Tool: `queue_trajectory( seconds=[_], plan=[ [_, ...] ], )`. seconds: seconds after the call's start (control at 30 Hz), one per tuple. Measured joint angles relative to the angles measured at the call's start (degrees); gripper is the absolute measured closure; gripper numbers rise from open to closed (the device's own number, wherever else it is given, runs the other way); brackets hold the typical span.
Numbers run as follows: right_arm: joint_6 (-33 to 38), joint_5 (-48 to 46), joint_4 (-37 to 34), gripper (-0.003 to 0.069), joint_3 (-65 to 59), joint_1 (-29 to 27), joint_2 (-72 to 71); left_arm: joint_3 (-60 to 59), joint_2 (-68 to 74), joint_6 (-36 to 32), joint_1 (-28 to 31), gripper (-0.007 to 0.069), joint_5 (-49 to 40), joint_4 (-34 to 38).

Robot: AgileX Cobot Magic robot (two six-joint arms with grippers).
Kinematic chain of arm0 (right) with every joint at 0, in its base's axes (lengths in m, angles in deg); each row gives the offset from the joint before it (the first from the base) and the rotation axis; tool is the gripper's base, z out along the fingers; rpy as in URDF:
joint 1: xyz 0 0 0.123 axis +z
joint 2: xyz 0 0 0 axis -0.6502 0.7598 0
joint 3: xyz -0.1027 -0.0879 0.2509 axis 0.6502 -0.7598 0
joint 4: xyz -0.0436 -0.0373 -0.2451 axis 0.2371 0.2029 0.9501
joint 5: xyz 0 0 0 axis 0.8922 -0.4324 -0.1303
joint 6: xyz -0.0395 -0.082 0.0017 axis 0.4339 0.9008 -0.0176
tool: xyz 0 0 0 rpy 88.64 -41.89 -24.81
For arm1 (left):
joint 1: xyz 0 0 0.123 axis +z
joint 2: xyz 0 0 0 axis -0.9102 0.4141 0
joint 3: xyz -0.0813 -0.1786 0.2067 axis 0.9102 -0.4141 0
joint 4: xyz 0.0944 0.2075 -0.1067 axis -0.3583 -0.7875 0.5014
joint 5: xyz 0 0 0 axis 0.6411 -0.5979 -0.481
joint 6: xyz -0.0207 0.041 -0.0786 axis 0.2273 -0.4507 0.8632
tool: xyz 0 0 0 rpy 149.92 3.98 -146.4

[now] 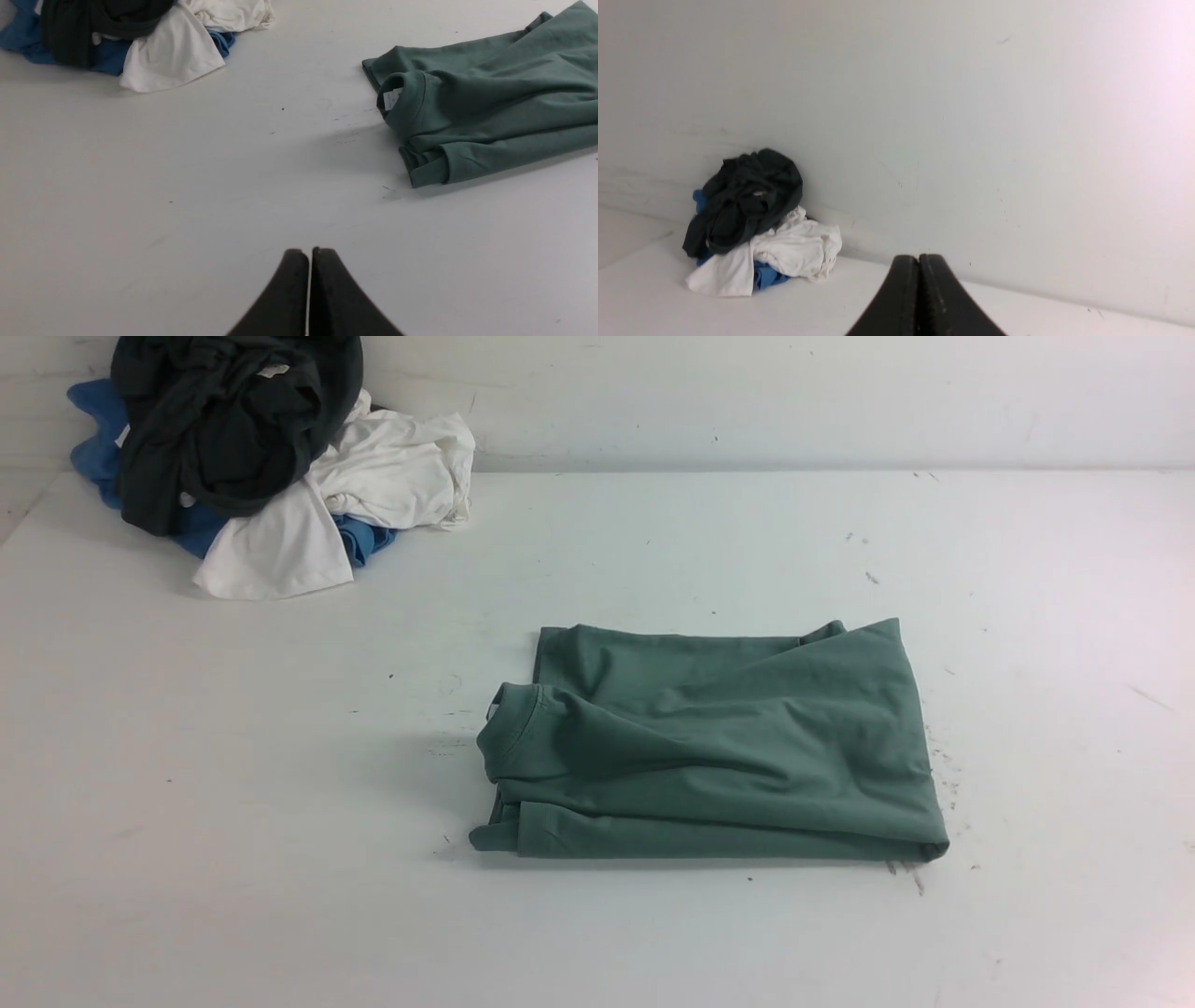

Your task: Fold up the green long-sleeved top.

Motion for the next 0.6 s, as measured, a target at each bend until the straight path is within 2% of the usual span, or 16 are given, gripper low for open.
queue_trajectory(
  seconds=[0.6],
  plan=[
    [0.0,-1.67,-0.25,0.0673,-0.33,0.0,-0.92,-0.08,-0.13,0.36,0.0,0.0631,1.91,-1.08]
  ],
)
